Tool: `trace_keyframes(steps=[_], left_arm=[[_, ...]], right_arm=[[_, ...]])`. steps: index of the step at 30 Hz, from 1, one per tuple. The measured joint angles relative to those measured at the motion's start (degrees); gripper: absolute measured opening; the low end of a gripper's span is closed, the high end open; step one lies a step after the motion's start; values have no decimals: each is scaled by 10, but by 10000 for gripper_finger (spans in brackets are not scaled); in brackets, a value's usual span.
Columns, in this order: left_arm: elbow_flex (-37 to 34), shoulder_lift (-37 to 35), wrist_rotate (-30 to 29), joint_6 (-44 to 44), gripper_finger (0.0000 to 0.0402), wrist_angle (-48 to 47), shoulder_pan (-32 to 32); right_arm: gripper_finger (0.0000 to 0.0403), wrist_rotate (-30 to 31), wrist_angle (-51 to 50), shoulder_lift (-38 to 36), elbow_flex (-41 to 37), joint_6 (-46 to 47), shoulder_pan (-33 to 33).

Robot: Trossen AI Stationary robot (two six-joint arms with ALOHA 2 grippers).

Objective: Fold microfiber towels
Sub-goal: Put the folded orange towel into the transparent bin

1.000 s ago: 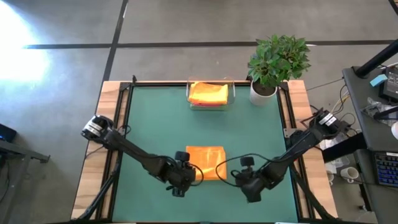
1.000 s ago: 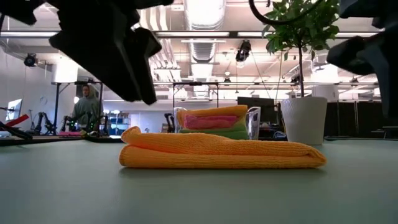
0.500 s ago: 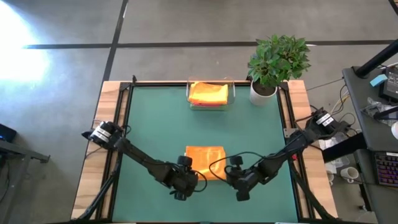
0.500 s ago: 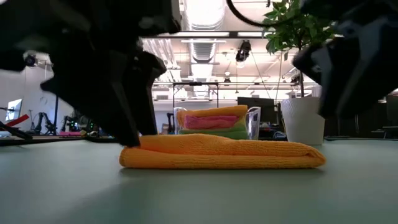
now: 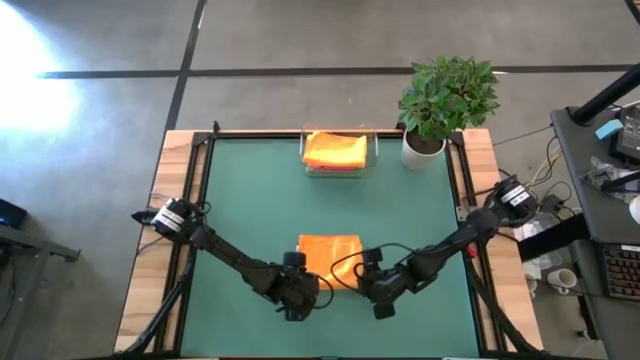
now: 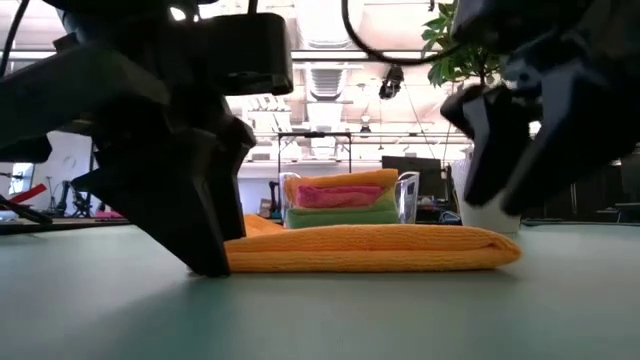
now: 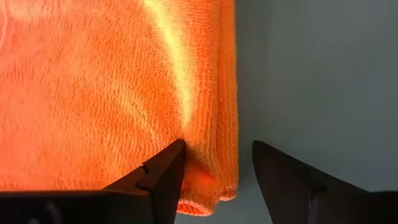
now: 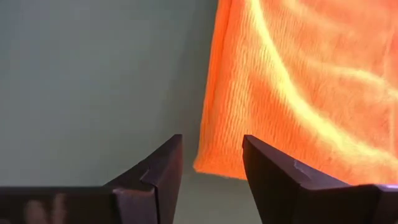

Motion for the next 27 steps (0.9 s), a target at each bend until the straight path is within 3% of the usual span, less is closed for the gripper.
trace_keyframes(steps=[8, 14, 27], left_arm=[[-1, 0, -5, -52, 174, 3, 5], [-2, 1, -10, -54, 130, 13, 7], [-3, 2, -12, -52, 19, 33, 19]], right_arm=[[160, 1, 6, 44, 5, -1, -1], [150, 8, 7, 58, 6, 14, -3], [15, 33, -18, 59, 6, 53, -17]])
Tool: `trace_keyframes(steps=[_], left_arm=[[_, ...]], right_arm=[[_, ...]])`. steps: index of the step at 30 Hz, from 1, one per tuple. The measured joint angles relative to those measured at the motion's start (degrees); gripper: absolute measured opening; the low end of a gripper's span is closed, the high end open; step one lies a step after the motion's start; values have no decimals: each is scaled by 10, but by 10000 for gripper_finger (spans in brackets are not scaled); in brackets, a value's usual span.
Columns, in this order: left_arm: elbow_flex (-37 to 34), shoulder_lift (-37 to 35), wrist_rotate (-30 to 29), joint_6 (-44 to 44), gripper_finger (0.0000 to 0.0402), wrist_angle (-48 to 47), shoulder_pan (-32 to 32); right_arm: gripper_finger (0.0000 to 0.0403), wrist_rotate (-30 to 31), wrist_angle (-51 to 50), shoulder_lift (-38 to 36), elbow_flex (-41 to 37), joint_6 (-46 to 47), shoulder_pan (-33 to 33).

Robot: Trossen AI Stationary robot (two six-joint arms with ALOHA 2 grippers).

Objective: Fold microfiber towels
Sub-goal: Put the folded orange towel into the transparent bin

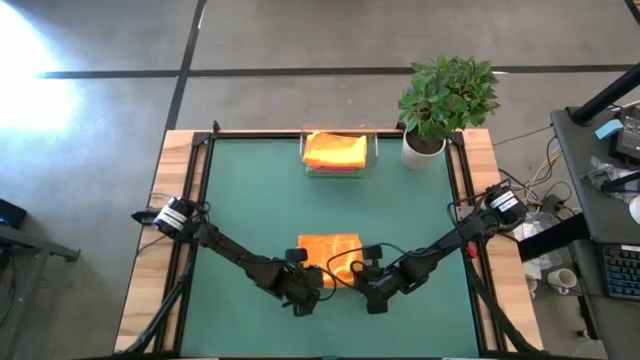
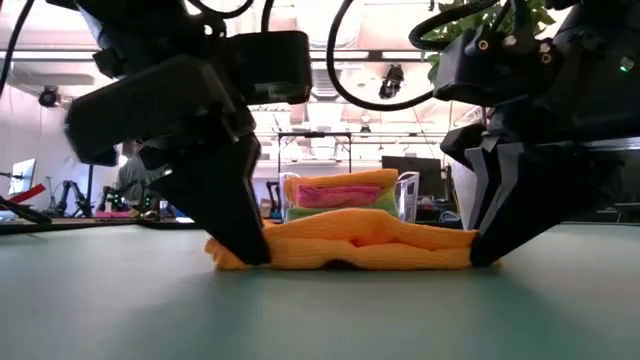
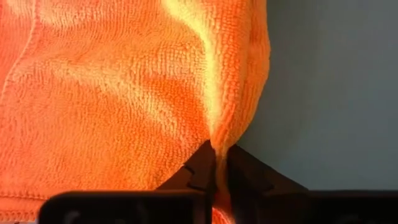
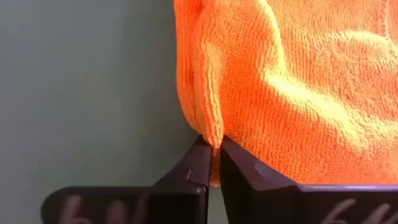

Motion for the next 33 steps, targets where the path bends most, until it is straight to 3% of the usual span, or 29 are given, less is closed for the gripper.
trace_keyframes(steps=[4, 13, 17, 28, 33], left_arm=[[4, -1, 3, 0, 3, -5, 2], [5, -39, 12, 2, 3, -11, 10], [5, -64, 9, 5, 3, -26, 17], [6, -149, -17, 80, 3, -54, 53], [6, -187, -32, 111, 3, -62, 83]], right_arm=[[13, -1, -19, -1, 12, 0, 0], [11, 5, -195, -4, 115, 0, 0], [11, 35, -249, -8, 152, 0, 0], [11, 116, -322, -62, 197, 0, -10], [11, 125, -326, -100, 206, 0, -30]])
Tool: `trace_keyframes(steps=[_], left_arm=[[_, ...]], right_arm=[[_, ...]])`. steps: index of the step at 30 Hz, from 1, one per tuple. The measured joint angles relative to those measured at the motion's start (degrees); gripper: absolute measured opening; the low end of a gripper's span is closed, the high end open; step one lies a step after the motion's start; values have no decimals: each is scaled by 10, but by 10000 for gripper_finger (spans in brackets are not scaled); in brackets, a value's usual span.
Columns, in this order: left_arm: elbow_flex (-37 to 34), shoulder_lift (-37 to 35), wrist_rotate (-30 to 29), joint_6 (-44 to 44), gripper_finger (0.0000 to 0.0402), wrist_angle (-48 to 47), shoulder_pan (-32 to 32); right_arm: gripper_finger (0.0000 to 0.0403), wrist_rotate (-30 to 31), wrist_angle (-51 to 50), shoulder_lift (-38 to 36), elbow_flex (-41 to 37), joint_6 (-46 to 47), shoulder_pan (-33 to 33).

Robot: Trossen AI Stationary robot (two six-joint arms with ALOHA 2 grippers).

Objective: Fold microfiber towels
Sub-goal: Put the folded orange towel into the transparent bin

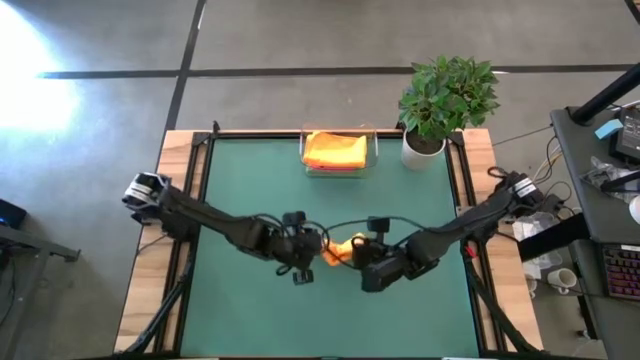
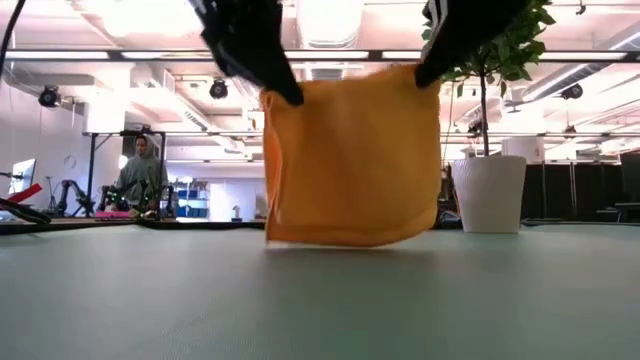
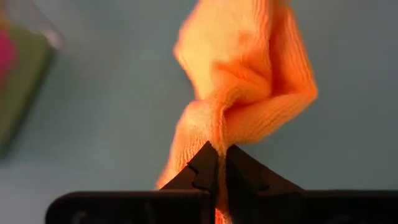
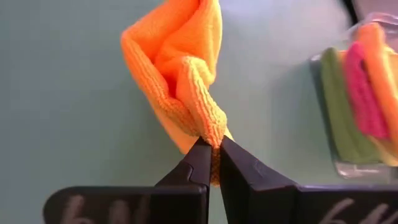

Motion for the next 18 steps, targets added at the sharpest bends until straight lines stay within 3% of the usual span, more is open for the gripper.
trace_keyframes(steps=[9, 18], left_arm=[[4, -67, -32, 82, 3, 2, 51], [23, -91, -78, 182, 3, 30, 107]], right_arm=[[11, 46, -14, -60, 10, 6, -34], [11, 93, -13, -103, 40, -35, -96]])
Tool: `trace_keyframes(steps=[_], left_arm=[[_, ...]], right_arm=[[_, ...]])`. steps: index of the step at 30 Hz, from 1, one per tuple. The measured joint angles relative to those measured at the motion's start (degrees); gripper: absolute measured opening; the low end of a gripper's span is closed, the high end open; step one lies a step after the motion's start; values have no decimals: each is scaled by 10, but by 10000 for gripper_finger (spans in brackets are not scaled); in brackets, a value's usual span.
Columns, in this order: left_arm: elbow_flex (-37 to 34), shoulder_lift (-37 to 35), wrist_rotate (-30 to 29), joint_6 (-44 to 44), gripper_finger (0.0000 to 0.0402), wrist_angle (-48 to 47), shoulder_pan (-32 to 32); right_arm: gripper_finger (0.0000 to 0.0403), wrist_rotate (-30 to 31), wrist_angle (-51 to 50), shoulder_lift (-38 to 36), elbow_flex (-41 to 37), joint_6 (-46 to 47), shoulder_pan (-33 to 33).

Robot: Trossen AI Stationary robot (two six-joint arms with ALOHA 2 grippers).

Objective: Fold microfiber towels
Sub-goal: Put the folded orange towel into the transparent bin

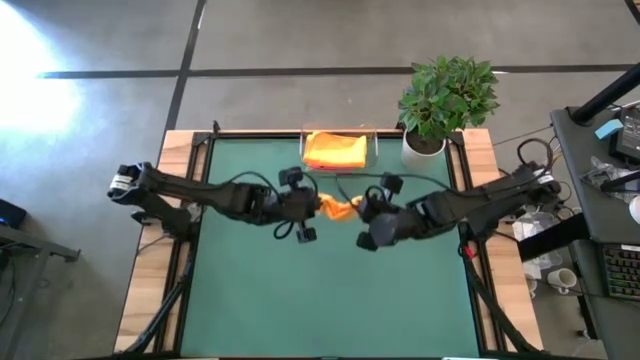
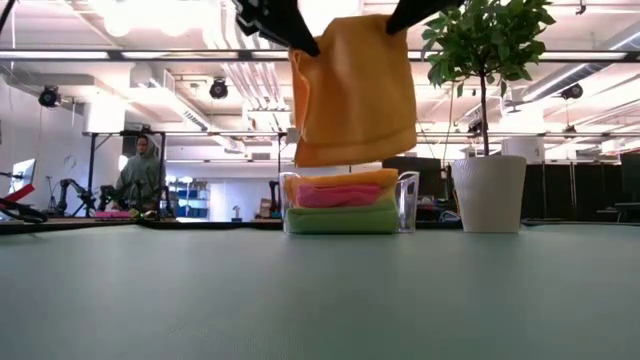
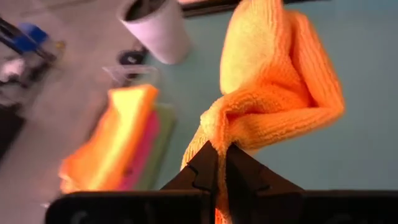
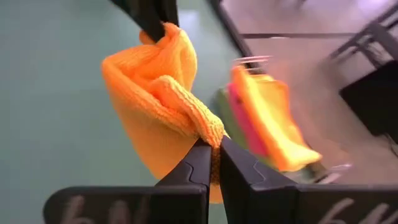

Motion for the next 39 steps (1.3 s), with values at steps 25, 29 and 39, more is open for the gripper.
trace_keyframes(steps=[25, 29, 39], left_arm=[[45, 50, 46, 339, 3, 190, 261], [54, 82, 68, 384, 3, 192, 297], [76, 143, 122, 444, 3, 173, 357]], right_arm=[[11, -67, 180, 6, 8, -178, -342], [11, -114, 185, 25, 8, -182, -398], [11, -177, 188, 71, 8, -207, -474]])
